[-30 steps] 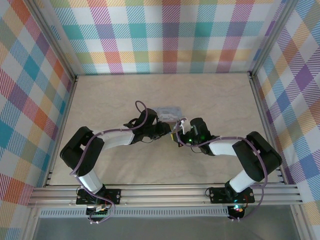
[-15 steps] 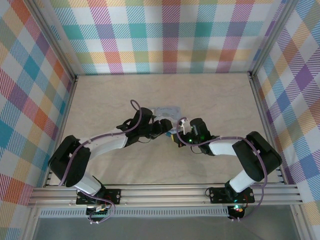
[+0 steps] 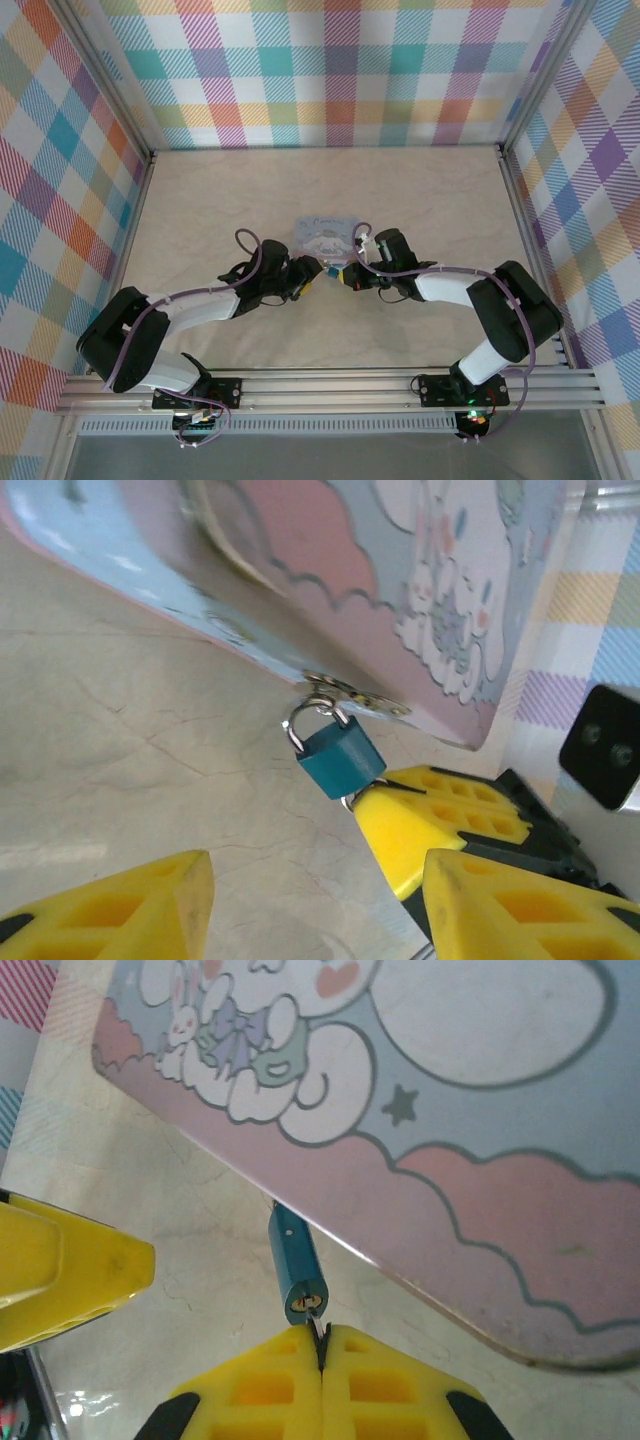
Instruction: Unlock the padlock with the key
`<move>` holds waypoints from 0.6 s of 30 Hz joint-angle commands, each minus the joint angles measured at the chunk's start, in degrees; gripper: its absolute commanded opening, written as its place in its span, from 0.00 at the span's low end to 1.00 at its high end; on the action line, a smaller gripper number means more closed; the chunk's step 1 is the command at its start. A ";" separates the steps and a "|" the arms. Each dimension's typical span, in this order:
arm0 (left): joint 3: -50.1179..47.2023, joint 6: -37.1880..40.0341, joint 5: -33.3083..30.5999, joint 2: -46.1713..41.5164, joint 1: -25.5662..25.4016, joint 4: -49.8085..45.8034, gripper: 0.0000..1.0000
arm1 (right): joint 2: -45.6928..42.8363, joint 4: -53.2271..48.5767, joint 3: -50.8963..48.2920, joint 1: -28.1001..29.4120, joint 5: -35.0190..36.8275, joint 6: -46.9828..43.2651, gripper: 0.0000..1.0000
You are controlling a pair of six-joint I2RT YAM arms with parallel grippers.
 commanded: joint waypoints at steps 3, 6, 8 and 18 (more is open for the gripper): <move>-1.54 -7.80 -1.85 -1.58 -0.32 6.55 0.55 | -0.83 -6.25 2.63 0.49 -2.74 7.30 0.00; -1.98 -10.20 -2.38 -0.73 -1.30 8.50 0.53 | -1.01 -6.79 2.50 1.12 -2.74 10.30 0.00; -2.23 -11.43 -3.34 -0.41 -2.01 9.10 0.50 | -1.18 -7.05 2.35 1.77 -2.49 11.60 0.00; -2.38 -14.21 -4.10 2.57 -3.74 11.47 0.48 | -2.85 -8.84 3.19 2.97 -1.67 14.87 0.00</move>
